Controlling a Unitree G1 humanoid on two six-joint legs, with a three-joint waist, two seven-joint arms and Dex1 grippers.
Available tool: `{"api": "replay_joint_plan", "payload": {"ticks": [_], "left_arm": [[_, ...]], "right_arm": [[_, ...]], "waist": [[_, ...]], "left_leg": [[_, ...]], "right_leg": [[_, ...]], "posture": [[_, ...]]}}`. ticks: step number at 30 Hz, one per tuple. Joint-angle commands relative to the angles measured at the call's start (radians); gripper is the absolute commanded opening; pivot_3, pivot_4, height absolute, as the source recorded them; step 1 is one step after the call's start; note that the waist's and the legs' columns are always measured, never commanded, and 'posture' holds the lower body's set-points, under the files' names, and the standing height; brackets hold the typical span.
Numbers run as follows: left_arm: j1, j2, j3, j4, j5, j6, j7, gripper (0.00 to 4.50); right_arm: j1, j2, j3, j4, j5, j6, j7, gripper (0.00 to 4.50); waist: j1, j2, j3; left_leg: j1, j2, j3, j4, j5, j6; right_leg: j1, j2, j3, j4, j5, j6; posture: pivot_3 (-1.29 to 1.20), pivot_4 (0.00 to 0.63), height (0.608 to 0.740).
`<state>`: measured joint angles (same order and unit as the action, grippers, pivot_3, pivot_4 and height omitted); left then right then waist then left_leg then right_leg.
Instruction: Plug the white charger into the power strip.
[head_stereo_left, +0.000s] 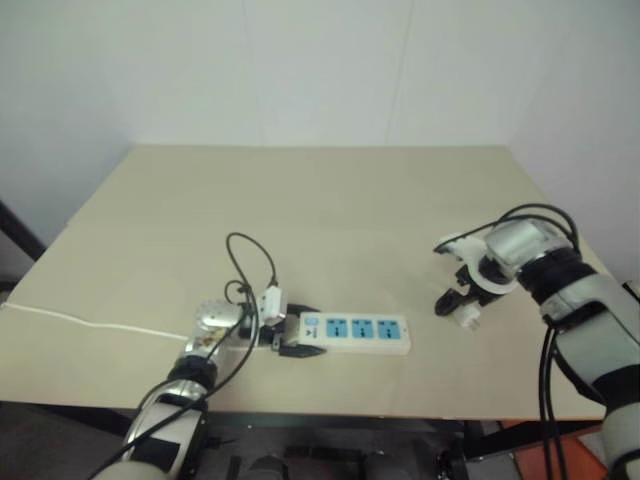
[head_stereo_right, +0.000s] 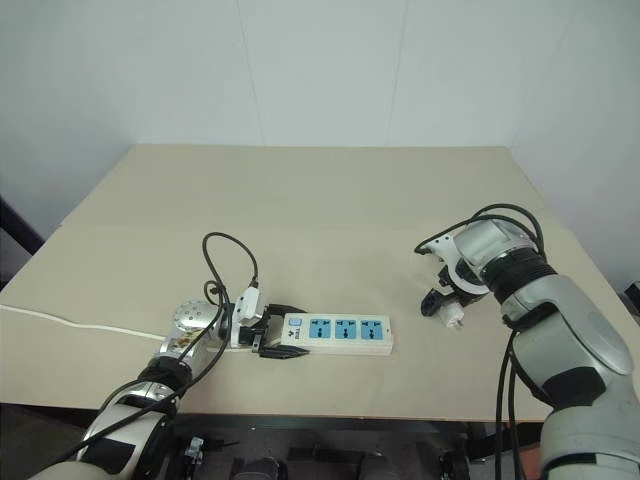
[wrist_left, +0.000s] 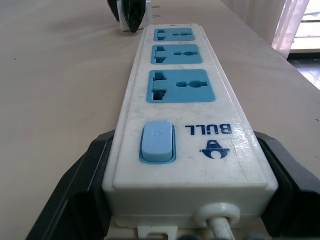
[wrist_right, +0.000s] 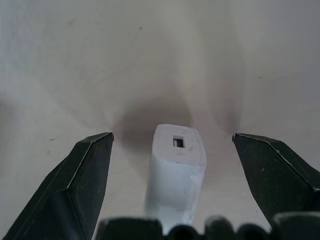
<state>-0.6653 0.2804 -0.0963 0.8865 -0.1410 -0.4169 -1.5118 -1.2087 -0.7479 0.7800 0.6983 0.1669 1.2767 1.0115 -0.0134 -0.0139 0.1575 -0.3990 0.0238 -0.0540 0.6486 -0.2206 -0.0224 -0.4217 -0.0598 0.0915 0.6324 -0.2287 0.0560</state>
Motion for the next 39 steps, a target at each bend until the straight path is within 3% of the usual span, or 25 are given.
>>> {"api": "replay_joint_plan", "payload": {"ticks": [1, 4, 12, 13, 17, 21, 28, 36, 39], "left_arm": [[0.033, -0.015, -0.04, 0.003, 0.022, 0.017, 0.001, 3.31], [0.038, -0.011, -0.041, -0.007, 0.024, 0.022, 0.008, 3.31], [0.042, -0.002, -0.043, -0.013, 0.026, 0.027, 0.014, 3.31], [0.041, 0.0, -0.043, -0.012, 0.027, 0.028, 0.014, 3.31], [0.034, 0.006, -0.045, -0.001, 0.032, 0.026, 0.013, 3.31], [0.023, 0.009, -0.047, 0.009, 0.035, 0.024, 0.008, 3.31], [-0.011, 0.007, -0.051, 0.051, 0.042, 0.015, 0.016, 3.31], [-0.035, 0.005, -0.054, 0.08, 0.045, 0.003, 0.02, 3.31], [-0.041, 0.011, -0.053, 0.081, 0.043, 0.005, 0.019, 3.31]], "right_arm": [[-0.021, 0.02, 0.0, 0.038, -0.054, -0.038, 0.045, 4.5], [-0.014, 0.042, 0.008, 0.05, -0.087, -0.043, 0.08, 3.9], [0.022, 0.039, 0.005, -0.029, -0.128, -0.008, 0.15, 1.25], [0.025, 0.036, 0.0, -0.042, -0.13, -0.003, 0.153, 1.12], [0.021, 0.027, -0.048, -0.095, -0.129, 0.019, 0.14, 1.12], [0.04, -0.005, -0.185, -0.232, -0.103, 0.014, 0.089, 1.12], [0.297, -0.015, -0.679, -0.638, 0.071, -0.194, -0.008, 1.12], [0.467, 0.109, -0.884, -0.88, 0.293, -0.246, -0.033, 1.12], [0.583, 0.25, -0.926, -0.989, 0.323, -0.397, -0.116, 1.12]], "waist": [[-0.001, 0.0, 0.0], [-0.003, 0.0, 0.0], [-0.004, 0.001, 0.0], [-0.004, 0.001, -0.001], [-0.004, 0.001, -0.001], [-0.003, 0.001, -0.001], [0.003, 0.001, 0.0], [-0.001, 0.001, -0.001], [0.001, 0.0, -0.001]], "left_leg": [[0.0, 0.0, 0.0, 0.0, 0.0, 0.0], [0.0, 0.0, 0.0, 0.001, 0.0, 0.0], [0.001, 0.0, -0.001, 0.001, 0.0, 0.0], [0.001, 0.0, -0.001, 0.001, 0.0, 0.0], [0.001, 0.0, -0.001, 0.001, 0.0, 0.0], [0.0, 0.0, -0.001, 0.001, 0.0, 0.0], [0.0, 0.0, -0.003, 0.001, 0.0, 0.0], [0.001, -0.001, -0.004, 0.002, 0.0, 0.0], [0.001, -0.001, -0.004, 0.002, 0.0, 0.0]], "right_leg": [[0.0, 0.0, 0.0, 0.0, 0.0, 0.0], [0.001, 0.0, 0.0, 0.0, 0.0, 0.0], [0.001, 0.0, 0.0, 0.001, 0.0, 0.0], [0.001, 0.0, 0.0, 0.001, 0.0, 0.0], [0.001, 0.0, 0.0, 0.001, 0.0, 0.0], [0.0, 0.0, 0.0, 0.001, 0.0, 0.0], [0.002, 0.0, -0.003, 0.0, 0.0, 0.0], [0.004, 0.0, -0.002, 0.0, 0.001, 0.001], [0.005, 0.0, -0.002, 0.0, 0.001, 0.001]], "posture": [[0.0, 0.15, 0.74], [0.0, 0.15, 0.74], [0.0, 0.15, 0.74], [0.0, 0.15, 0.74], [0.0, 0.15, 0.74], [0.0, 0.15, 0.74], [0.0, 0.15, 0.74], [0.0, 0.15, 0.74], [0.0, 0.15, 0.74]]}}
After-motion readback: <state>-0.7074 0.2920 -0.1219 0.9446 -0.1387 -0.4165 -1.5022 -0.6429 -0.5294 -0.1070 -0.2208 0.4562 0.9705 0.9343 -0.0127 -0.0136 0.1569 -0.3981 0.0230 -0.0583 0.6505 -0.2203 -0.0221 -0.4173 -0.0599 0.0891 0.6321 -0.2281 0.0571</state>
